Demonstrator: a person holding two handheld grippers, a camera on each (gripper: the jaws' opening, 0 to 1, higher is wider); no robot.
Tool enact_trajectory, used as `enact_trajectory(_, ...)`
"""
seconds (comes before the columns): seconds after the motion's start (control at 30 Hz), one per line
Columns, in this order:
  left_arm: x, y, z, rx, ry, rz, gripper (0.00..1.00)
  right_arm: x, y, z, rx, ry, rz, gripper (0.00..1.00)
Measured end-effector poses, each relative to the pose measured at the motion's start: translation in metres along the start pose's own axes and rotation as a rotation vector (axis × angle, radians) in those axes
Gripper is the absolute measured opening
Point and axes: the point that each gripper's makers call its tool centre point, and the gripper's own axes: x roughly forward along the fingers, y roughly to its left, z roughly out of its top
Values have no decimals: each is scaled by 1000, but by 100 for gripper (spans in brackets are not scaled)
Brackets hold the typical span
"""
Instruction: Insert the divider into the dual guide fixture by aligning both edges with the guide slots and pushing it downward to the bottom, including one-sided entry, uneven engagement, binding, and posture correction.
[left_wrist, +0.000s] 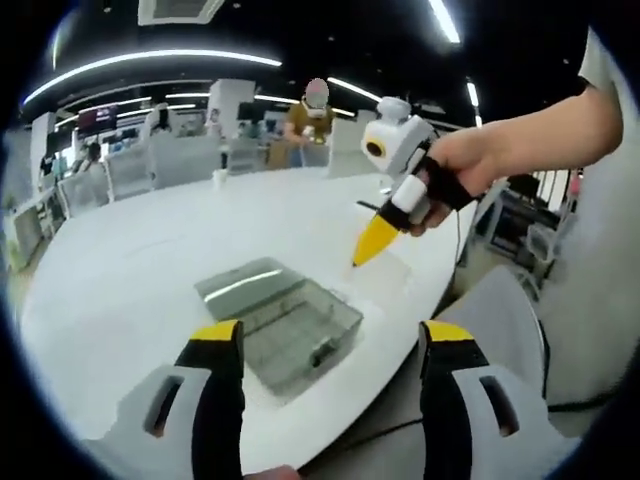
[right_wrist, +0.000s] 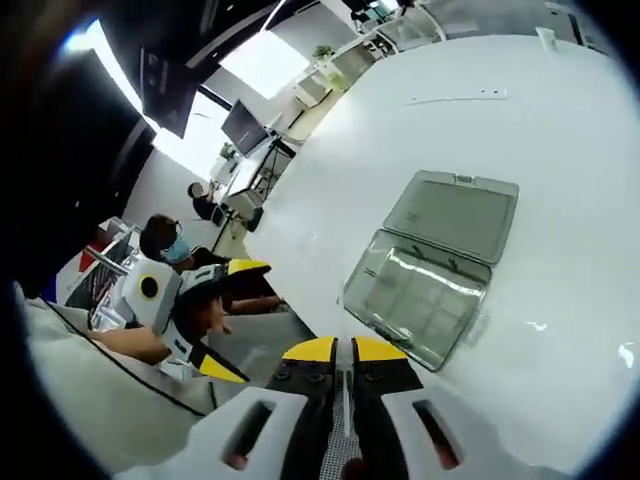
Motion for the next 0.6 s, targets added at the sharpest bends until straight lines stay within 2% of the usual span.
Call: enact_trajectory(0.6,-4,16,-7,36,14,74,77,17,-21,4,123,24,-170,0)
